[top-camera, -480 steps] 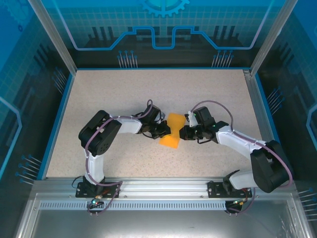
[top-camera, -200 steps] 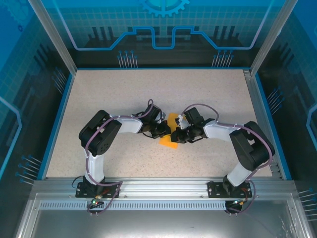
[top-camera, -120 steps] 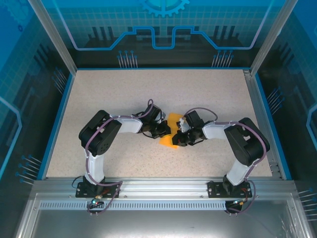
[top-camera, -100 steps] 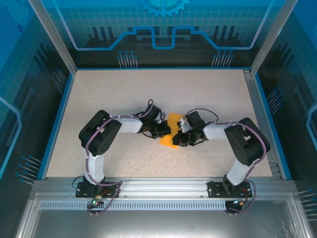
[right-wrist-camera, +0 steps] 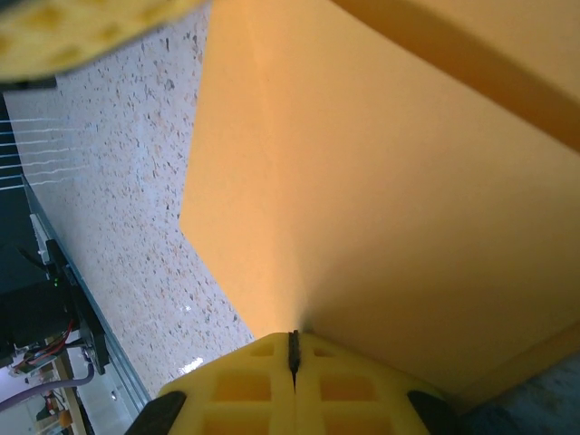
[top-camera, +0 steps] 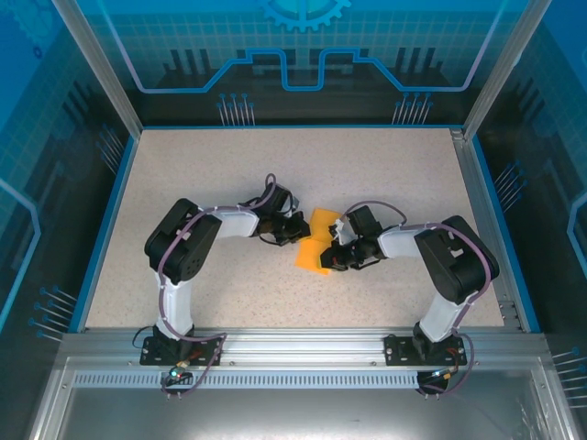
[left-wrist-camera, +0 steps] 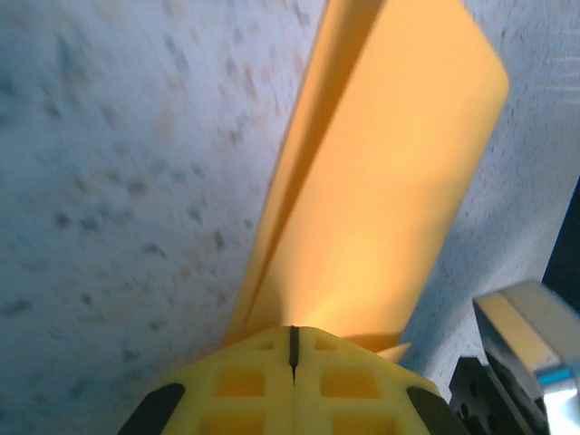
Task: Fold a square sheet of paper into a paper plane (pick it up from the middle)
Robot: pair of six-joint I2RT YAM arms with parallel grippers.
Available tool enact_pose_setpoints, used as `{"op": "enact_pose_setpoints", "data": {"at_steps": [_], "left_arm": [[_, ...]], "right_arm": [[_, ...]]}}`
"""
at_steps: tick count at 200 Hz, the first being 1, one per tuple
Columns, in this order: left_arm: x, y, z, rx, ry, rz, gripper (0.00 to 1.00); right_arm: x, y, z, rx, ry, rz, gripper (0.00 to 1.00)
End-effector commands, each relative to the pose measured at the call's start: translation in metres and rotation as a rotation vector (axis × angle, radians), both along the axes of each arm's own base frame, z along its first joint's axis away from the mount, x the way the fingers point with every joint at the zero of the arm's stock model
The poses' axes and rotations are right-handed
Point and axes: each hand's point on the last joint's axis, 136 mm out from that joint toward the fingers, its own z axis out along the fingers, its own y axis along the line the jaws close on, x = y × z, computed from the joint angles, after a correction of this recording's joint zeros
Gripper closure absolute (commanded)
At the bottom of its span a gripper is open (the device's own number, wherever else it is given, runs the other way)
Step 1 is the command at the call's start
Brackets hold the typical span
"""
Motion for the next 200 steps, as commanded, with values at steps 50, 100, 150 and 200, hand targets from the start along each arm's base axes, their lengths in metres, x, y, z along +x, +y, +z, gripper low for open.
{"op": "enact_pose_setpoints", "data": {"at_steps": [50, 100, 150, 200], "left_arm": [[0.007, 0.012, 0.002, 0.044, -0.027, -0.026, 1.0], [0.008, 0.013, 0.048, 0.011, -0.115, -0.019, 1.0], [-0.03, -0.014, 0.053, -0.059, -0.072, -0.105, 1.0], [-0.039, -0.023, 0.016, -0.031, -0.001, -0.125, 1.0]], "right_arm": [[-0.02, -0.029, -0.034, -0.158, 0.124, -0.025, 0.97], [-0.019, -0.029, -0.033, -0.163, 0.119, -0.026, 0.97], [-0.016, -0.029, -0.034, -0.171, 0.117, -0.031, 0.97], [-0.017, -0.031, -0.036, -0.178, 0.116, -0.033, 0.97]]}}
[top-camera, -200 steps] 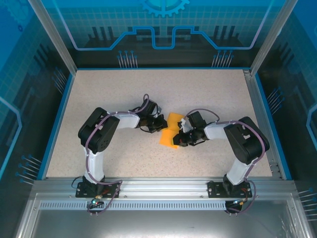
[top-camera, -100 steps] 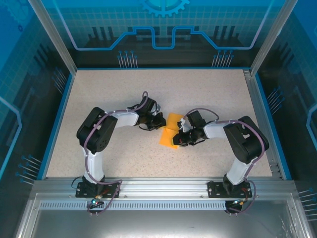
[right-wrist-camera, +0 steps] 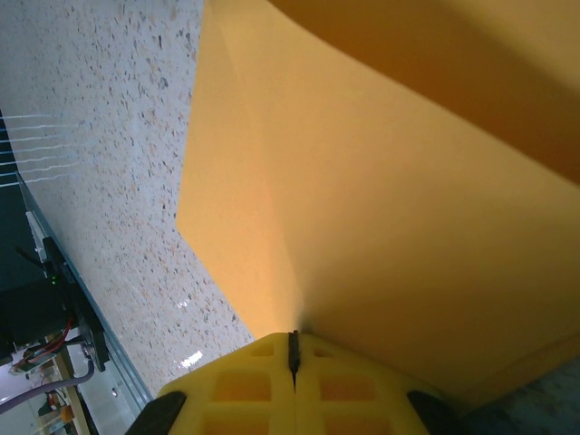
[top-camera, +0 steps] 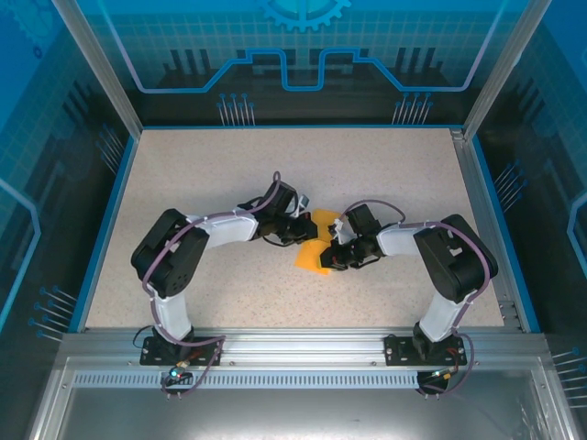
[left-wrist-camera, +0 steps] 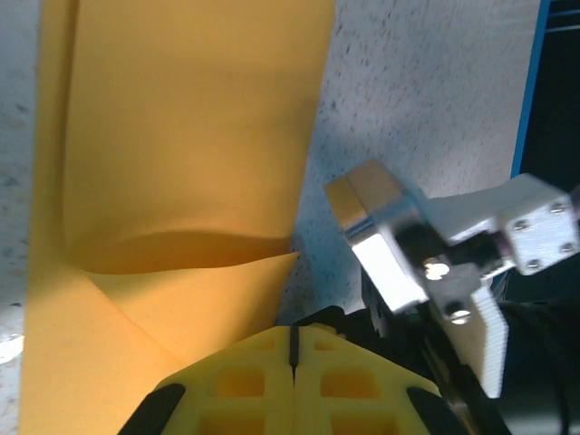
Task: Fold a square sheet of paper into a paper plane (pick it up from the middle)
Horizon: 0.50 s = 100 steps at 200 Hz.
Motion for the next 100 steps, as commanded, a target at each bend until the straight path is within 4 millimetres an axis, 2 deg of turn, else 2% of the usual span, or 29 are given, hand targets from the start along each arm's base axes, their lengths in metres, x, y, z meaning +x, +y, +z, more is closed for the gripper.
{"op": "enact_pose_setpoints", "data": {"at_steps": [1, 53, 100], "left_arm": [[-0.008, 0.002, -0.029, 0.017, 0.072, -0.007, 1.0], [-0.004, 0.017, -0.069, 0.11, 0.106, 0.019, 1.0], [0.013, 0.036, -0.07, 0.143, 0.079, 0.05, 1.0]], "right_arm": [[-0.017, -0.031, -0.036, -0.166, 0.095, -0.037, 0.97], [-0.02, -0.033, -0.041, -0.179, 0.106, -0.035, 0.97], [-0.022, -0.036, -0.044, -0.2, 0.11, -0.028, 0.98]]}}
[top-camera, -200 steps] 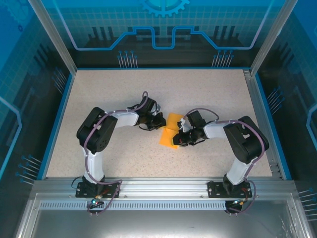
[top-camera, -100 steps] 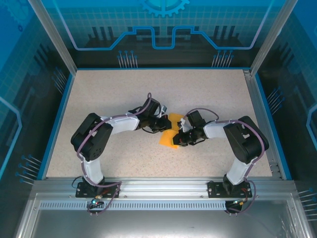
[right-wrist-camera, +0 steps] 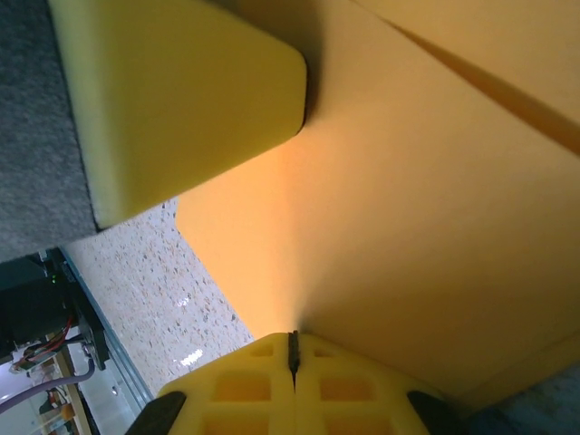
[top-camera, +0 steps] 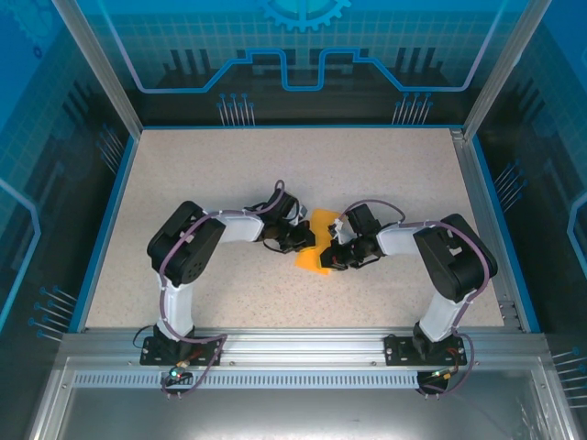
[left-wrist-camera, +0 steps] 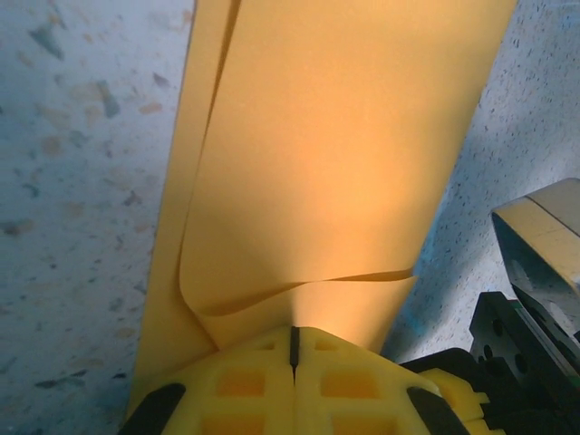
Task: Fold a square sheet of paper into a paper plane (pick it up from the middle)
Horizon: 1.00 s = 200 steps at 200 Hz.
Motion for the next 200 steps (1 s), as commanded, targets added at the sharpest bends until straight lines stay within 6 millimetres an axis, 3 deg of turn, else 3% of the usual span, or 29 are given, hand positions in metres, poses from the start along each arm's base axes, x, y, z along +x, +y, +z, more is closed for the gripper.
{"op": "enact_pose_setpoints", "data": {"at_steps": [1, 80, 149, 171, 200], "left_arm": [[0.013, 0.027, -0.021, 0.091, -0.006, 0.037, 1.0], [0.035, 0.047, -0.027, 0.111, -0.01, 0.066, 1.0], [0.052, 0.051, -0.013, 0.093, -0.03, 0.072, 1.0], [0.054, 0.049, 0.0, 0.075, -0.046, 0.062, 1.0], [0.051, 0.046, 0.031, 0.025, -0.086, 0.065, 1.0]], "right_arm": [[-0.022, -0.036, -0.043, -0.2, 0.107, -0.032, 0.98], [-0.023, -0.036, -0.043, -0.195, 0.109, -0.032, 0.98], [-0.025, -0.035, -0.044, -0.187, 0.113, -0.028, 0.98], [-0.023, -0.034, -0.042, -0.182, 0.11, -0.027, 0.98], [-0.019, -0.031, -0.036, -0.17, 0.096, -0.035, 0.97]]}}
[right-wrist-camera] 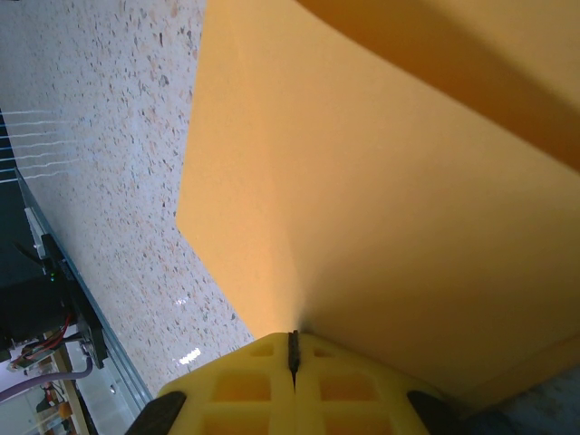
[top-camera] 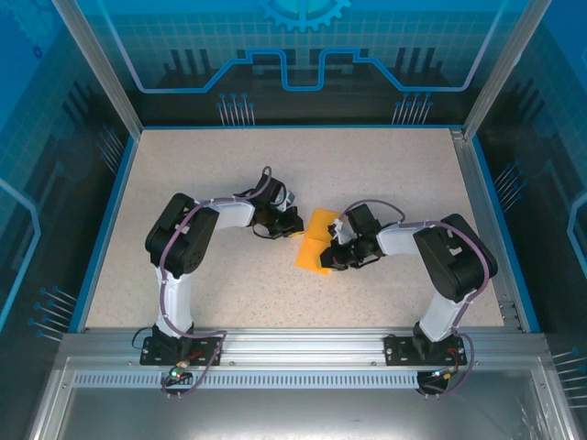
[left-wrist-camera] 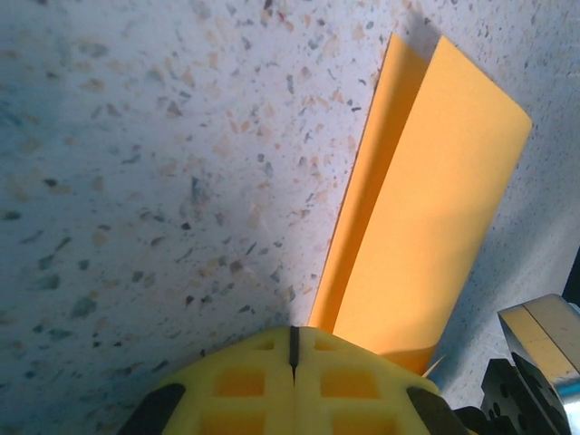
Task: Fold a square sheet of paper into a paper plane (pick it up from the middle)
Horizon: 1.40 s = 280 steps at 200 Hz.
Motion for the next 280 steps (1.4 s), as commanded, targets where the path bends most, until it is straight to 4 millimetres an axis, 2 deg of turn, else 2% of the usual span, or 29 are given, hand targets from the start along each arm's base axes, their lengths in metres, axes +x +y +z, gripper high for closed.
{"op": "enact_pose_setpoints", "data": {"at_steps": [1, 29, 49, 72, 95, 133, 157, 197, 210, 233, 263, 280], "left_arm": [[0.005, 0.007, 0.03, -0.011, -0.056, 0.012, 1.0], [-0.011, -0.009, 0.053, -0.078, -0.072, -0.041, 1.0], [-0.027, -0.027, 0.054, -0.102, -0.056, -0.097, 1.0], [-0.039, -0.041, 0.039, -0.097, -0.019, -0.135, 1.0], [-0.043, -0.047, 0.02, -0.096, 0.016, -0.141, 1.0], [-0.043, -0.042, -0.005, -0.049, 0.046, -0.133, 1.0], [-0.046, -0.036, -0.02, -0.004, 0.064, -0.129, 1.0], [-0.05, -0.03, -0.028, 0.02, 0.075, -0.13, 1.0], [-0.051, -0.03, -0.028, 0.02, 0.079, -0.13, 1.0], [-0.05, -0.031, -0.027, 0.015, 0.079, -0.129, 1.0], [-0.05, -0.03, -0.028, 0.022, 0.085, -0.121, 1.0], [-0.05, -0.028, -0.03, 0.029, 0.089, -0.116, 1.0]], "right_arm": [[-0.018, -0.031, -0.036, -0.169, 0.099, -0.041, 0.97], [-0.013, -0.029, -0.03, -0.161, 0.085, -0.052, 0.97], [-0.009, -0.028, -0.026, -0.155, 0.072, -0.062, 0.96], [-0.005, -0.025, -0.022, -0.144, 0.059, -0.069, 0.96], [-0.002, -0.023, -0.018, -0.134, 0.052, -0.071, 0.96], [0.001, -0.021, -0.01, -0.121, 0.042, -0.071, 0.95], [0.005, -0.016, 0.005, -0.093, 0.018, -0.074, 0.93], [0.014, -0.001, 0.024, -0.057, -0.03, -0.066, 0.92], [0.017, 0.005, 0.023, -0.055, -0.03, -0.059, 0.92], [0.018, 0.008, 0.009, -0.075, -0.002, -0.053, 0.92], [0.0, -0.003, -0.016, -0.127, 0.046, -0.041, 0.92], [-0.009, -0.01, -0.023, -0.13, 0.067, -0.047, 0.92]]}}
